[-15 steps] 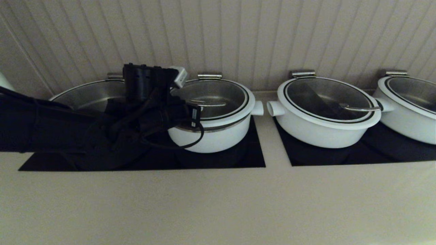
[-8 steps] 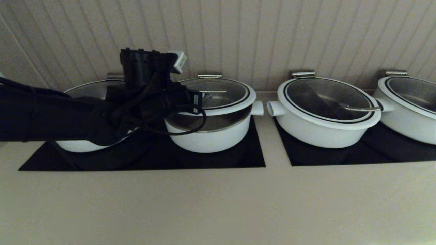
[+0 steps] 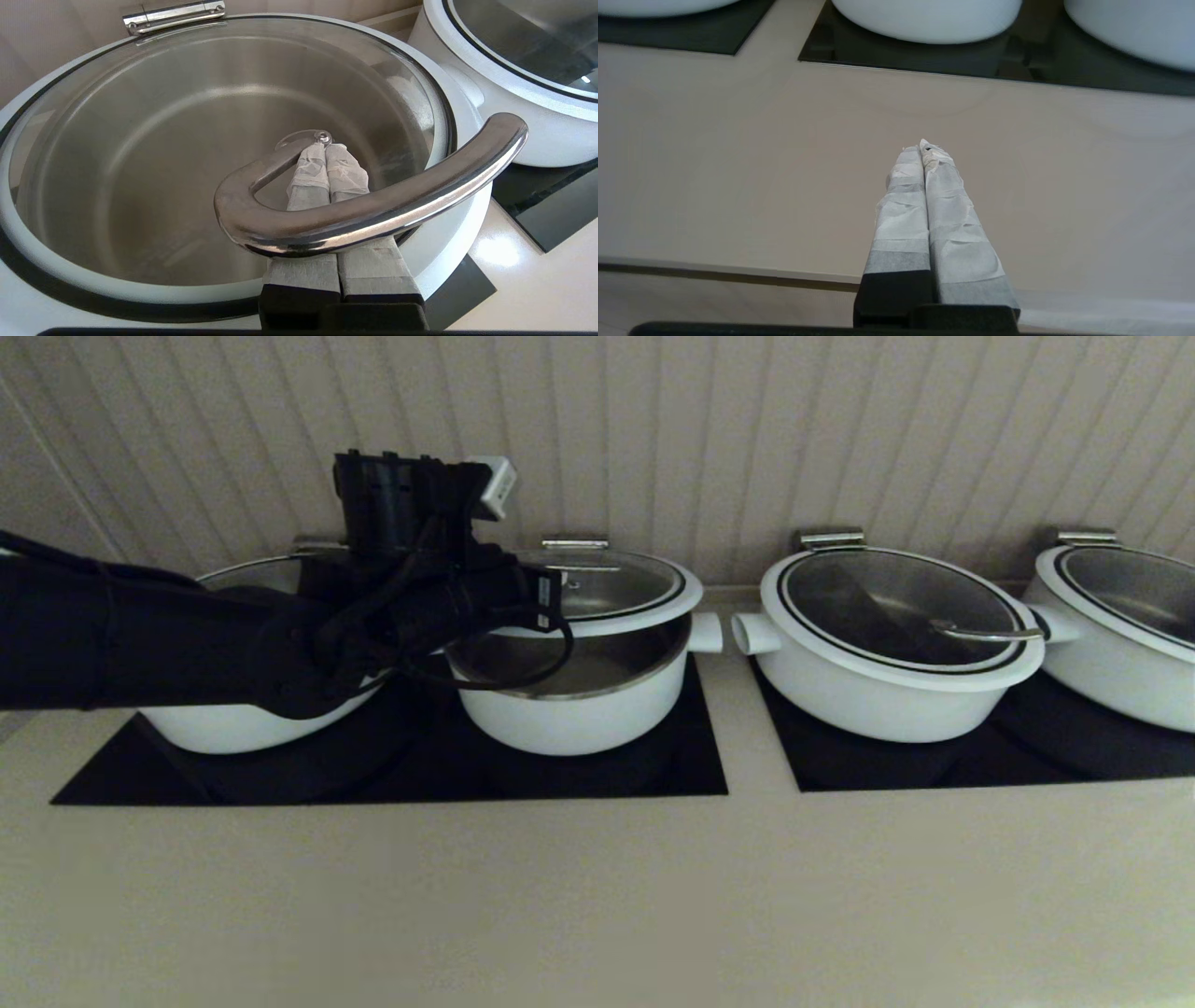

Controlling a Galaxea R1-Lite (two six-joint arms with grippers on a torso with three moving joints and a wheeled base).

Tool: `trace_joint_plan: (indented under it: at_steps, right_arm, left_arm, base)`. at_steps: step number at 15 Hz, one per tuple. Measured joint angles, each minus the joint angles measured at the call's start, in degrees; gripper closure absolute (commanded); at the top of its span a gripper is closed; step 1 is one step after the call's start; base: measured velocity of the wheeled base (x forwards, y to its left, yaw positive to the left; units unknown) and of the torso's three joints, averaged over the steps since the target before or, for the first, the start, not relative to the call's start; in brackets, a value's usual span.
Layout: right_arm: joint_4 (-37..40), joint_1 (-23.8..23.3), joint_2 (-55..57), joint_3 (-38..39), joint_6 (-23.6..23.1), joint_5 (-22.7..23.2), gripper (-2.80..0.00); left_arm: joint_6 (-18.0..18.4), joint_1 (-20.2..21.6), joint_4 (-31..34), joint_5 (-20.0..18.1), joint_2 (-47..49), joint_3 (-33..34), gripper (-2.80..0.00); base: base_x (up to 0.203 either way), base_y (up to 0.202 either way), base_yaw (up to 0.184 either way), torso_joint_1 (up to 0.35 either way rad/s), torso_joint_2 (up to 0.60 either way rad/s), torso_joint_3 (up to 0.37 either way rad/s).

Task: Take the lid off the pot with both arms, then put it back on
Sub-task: Open the food pot lid a small opening with the left arm, then hold the pot lid with the right arm

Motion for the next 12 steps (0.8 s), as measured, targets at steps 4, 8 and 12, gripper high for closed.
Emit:
trace_joint_plan:
  at_steps: [4, 8, 12]
  right_arm:
    - [-0.6, 0.0, 3.3, -4.4, 0.4, 4.7, 0.00]
    - [-10.0, 2.9, 19.6, -10.6, 1.3, 7.1, 0.00]
    - [-25.5, 5.7, 41.6, -15.9, -2.1, 15.4, 0.00]
  left_arm:
    - [0.0, 0.1, -0.2, 0.0, 0.1, 0.0, 0.00]
    - [-0.1, 0.1, -0.3, 0.0, 0.1, 0.1, 0.00]
    - [-0.1, 0.1, -0.5, 0.0, 0.1, 0.3, 0.00]
  base:
    - [0.000, 0.000, 0.000, 0.000, 0.00, 0.000]
    - [0.000, 0.000, 0.000, 0.000, 0.00, 0.000]
    - [0.000, 0.000, 0.000, 0.000, 0.00, 0.000]
